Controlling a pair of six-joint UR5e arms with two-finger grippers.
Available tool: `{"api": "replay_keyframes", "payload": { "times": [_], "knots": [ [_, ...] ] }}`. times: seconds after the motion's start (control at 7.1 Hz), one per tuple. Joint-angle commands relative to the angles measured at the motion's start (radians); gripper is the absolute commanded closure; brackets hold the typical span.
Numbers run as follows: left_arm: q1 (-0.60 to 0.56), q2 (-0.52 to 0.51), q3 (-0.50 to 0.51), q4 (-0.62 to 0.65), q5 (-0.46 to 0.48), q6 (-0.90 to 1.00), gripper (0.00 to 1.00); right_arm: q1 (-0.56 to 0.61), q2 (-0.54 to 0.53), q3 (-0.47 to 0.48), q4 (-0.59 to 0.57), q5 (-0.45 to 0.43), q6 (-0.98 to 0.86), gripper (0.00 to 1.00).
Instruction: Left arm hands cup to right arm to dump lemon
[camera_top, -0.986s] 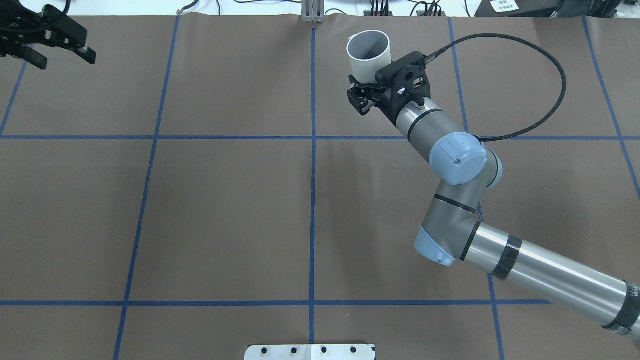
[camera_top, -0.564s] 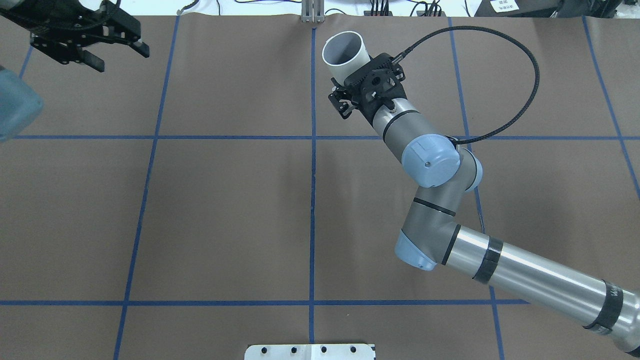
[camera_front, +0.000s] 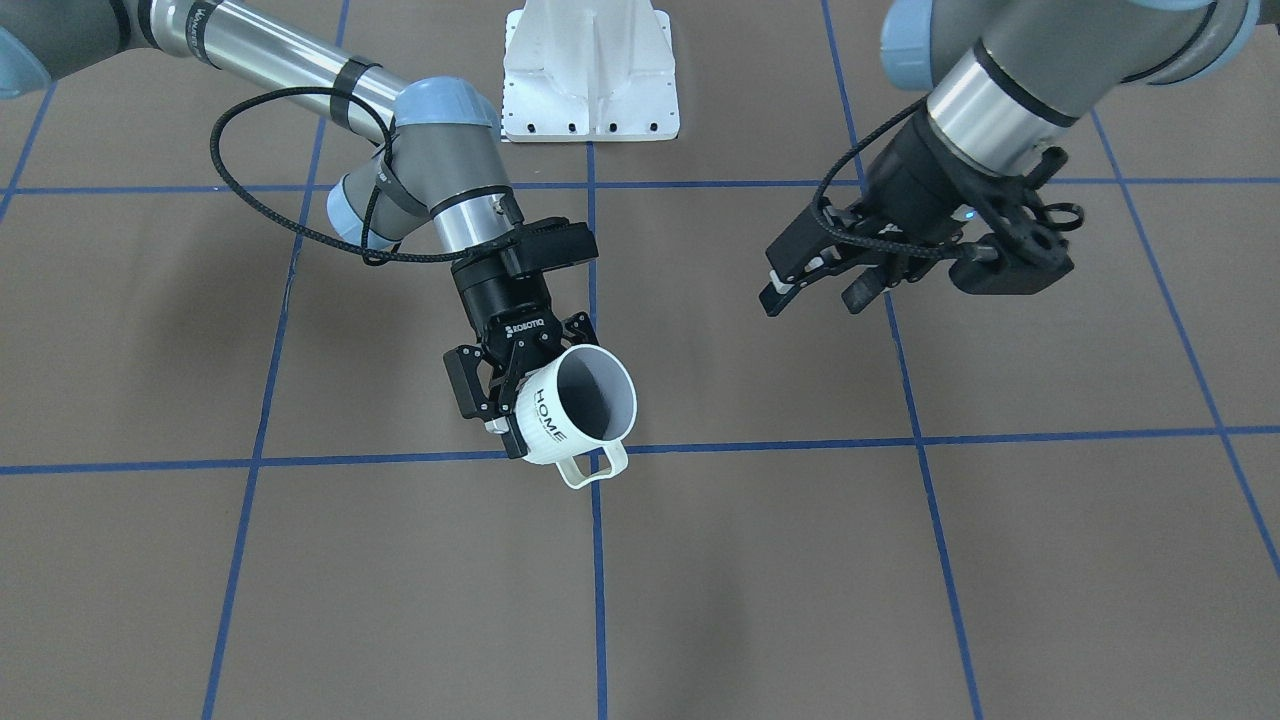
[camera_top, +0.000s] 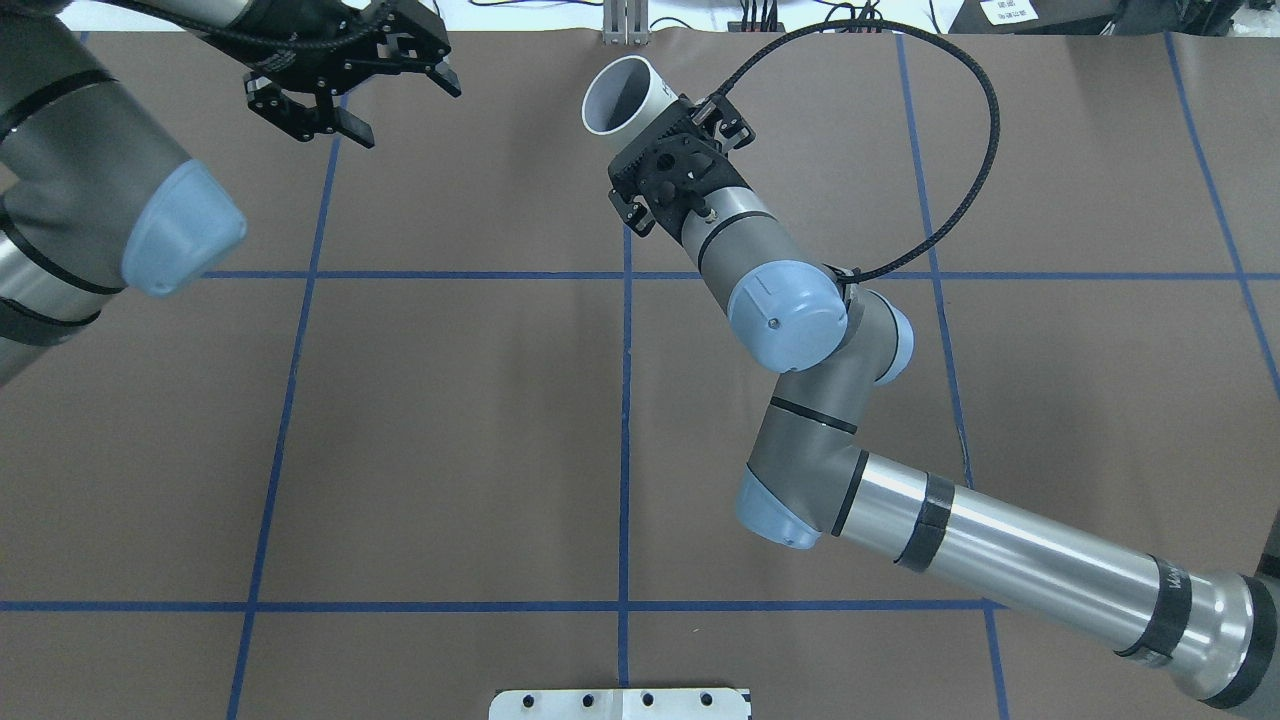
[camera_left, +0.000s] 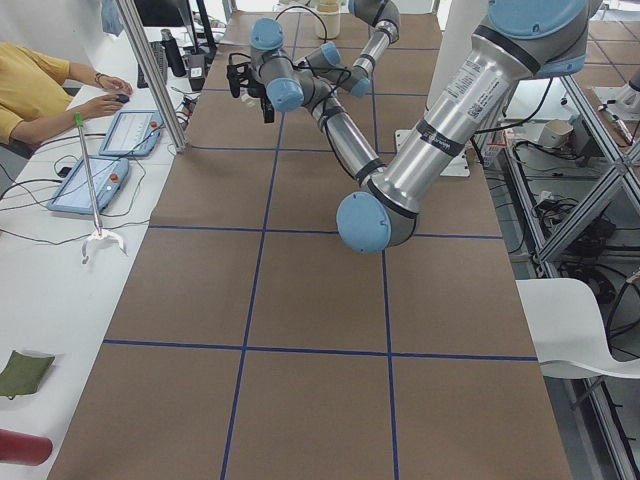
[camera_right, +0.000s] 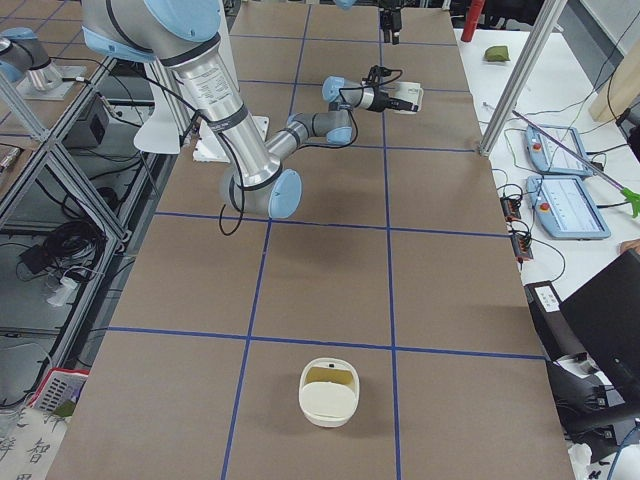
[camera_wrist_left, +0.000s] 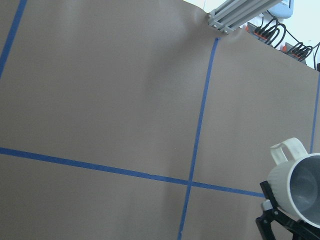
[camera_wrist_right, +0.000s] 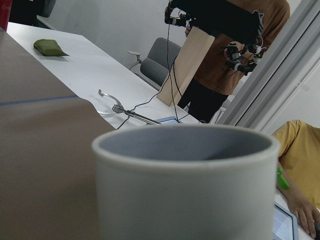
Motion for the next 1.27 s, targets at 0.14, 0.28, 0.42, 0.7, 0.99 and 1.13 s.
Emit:
{"api": "replay_keyframes", "payload": {
  "times": [0.14,0.28,0.42,0.7,0.99,1.13],
  "knots": [
    [0.053,-0.053,0.046,-0.058,0.056,-0.092,0.00,-0.050,0.007,0.009,0.019,-0.109,0.016,1.00],
    [0.058,-0.074,0.058,-0.057,0.056,-0.097,0.00,-0.069,0.008,0.007,0.033,-0.156,0.026,1.00],
    [0.064,-0.076,0.059,-0.059,0.056,-0.102,0.00,-0.076,0.010,0.007,0.036,-0.161,0.042,1.00],
    [0.087,-0.094,0.059,-0.059,0.086,-0.117,0.10,-0.089,0.007,0.006,0.062,-0.172,0.070,1.00],
    [0.109,-0.105,0.068,-0.075,0.105,-0.117,0.47,-0.096,0.000,0.007,0.085,-0.172,0.069,1.00],
    [0.109,-0.107,0.081,-0.075,0.105,-0.116,0.48,-0.096,0.000,0.009,0.085,-0.171,0.069,1.00]
  ]
}}
